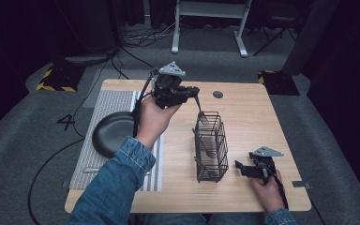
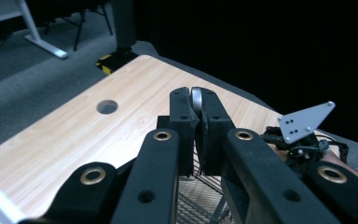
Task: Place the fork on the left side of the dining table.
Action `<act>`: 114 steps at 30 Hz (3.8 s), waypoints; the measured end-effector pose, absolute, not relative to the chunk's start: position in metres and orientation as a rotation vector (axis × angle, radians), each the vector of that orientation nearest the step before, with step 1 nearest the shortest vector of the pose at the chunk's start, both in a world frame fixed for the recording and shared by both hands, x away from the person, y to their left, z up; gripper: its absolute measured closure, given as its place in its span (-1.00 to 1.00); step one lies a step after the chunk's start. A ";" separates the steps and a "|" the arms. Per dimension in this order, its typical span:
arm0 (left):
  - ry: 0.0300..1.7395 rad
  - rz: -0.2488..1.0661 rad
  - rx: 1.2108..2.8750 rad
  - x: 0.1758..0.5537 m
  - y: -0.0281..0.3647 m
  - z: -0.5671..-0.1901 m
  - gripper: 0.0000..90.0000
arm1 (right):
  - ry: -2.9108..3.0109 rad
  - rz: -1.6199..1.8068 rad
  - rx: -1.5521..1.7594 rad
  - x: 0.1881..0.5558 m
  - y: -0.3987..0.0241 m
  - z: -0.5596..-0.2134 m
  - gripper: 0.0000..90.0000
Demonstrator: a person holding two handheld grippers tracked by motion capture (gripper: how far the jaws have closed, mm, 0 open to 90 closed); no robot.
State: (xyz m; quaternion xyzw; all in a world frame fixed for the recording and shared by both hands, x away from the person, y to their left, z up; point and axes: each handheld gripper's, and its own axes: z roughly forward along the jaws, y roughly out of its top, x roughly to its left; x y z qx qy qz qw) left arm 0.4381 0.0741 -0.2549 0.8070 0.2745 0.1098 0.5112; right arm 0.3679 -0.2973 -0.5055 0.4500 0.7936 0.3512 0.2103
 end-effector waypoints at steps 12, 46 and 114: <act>0.716 0.286 1.878 0.447 0.106 -0.238 0.92 | 2.206 0.976 1.252 0.368 -0.297 -0.506 -0.46; 0.871 0.441 1.795 0.479 0.190 -0.238 0.92 | 2.199 0.974 1.260 0.368 -0.297 -0.506 -0.46; 1.367 0.431 1.656 0.544 0.242 -0.343 0.92 | 2.197 0.973 1.264 0.368 -0.296 -0.506 -0.46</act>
